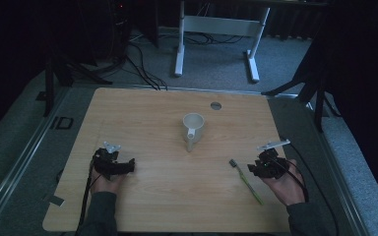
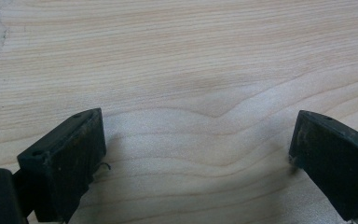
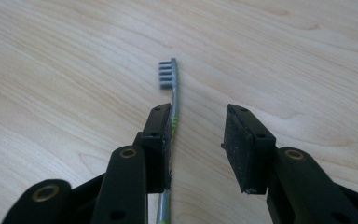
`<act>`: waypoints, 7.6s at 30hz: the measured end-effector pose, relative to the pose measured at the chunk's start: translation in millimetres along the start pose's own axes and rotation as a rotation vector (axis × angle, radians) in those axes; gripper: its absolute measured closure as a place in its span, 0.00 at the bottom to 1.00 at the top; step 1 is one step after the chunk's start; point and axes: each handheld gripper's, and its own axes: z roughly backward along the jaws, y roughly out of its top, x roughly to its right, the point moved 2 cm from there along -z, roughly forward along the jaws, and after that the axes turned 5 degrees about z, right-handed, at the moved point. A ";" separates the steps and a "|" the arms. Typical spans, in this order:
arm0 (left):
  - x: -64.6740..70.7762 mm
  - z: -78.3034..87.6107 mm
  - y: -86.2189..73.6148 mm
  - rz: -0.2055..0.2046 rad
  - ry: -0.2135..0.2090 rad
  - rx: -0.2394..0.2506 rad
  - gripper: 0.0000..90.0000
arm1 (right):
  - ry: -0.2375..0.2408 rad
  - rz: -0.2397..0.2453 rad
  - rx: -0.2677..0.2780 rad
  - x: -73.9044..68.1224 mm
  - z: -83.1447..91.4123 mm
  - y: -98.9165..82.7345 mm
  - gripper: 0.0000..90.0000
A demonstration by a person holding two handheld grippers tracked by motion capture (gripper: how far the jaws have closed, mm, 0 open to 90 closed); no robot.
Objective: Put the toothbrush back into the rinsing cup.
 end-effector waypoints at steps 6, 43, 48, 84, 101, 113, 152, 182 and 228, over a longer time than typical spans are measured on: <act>0.0 0.0 0.0 0.000 0.000 0.000 0.04 | 0.012 0.014 -0.041 -0.9 -3.9 2.5 0.68; 0.0 0.0 0.0 0.000 0.000 0.000 0.04 | 0.070 0.081 -0.242 -10.0 -17.8 11.4 0.75; 0.0 0.0 0.0 0.000 0.000 0.000 0.04 | 0.077 0.084 -0.262 -10.2 -20.5 12.1 0.77; 0.0 0.0 0.0 0.000 0.000 0.000 0.04 | 0.116 0.134 -0.397 -12.6 -46.0 15.2 0.82; 0.0 0.0 0.0 0.000 0.000 0.000 0.04 | 0.120 0.138 -0.424 -12.4 -51.4 13.3 0.83; 0.0 0.0 0.0 0.000 0.000 0.000 0.04 | 0.122 0.143 -0.442 -14.6 -55.0 15.1 0.84; 0.0 0.1 -0.1 0.000 0.000 0.000 0.04 | 0.109 0.163 -0.517 -16.5 -68.5 14.8 0.88; 0.0 0.1 -0.1 0.000 0.000 0.000 0.04 | 0.141 0.129 -0.393 -11.1 -36.5 34.0 0.91; 0.0 0.0 0.0 -0.001 -0.001 0.001 0.04 | 0.113 0.063 0.007 -1.8 -5.9 73.4 0.91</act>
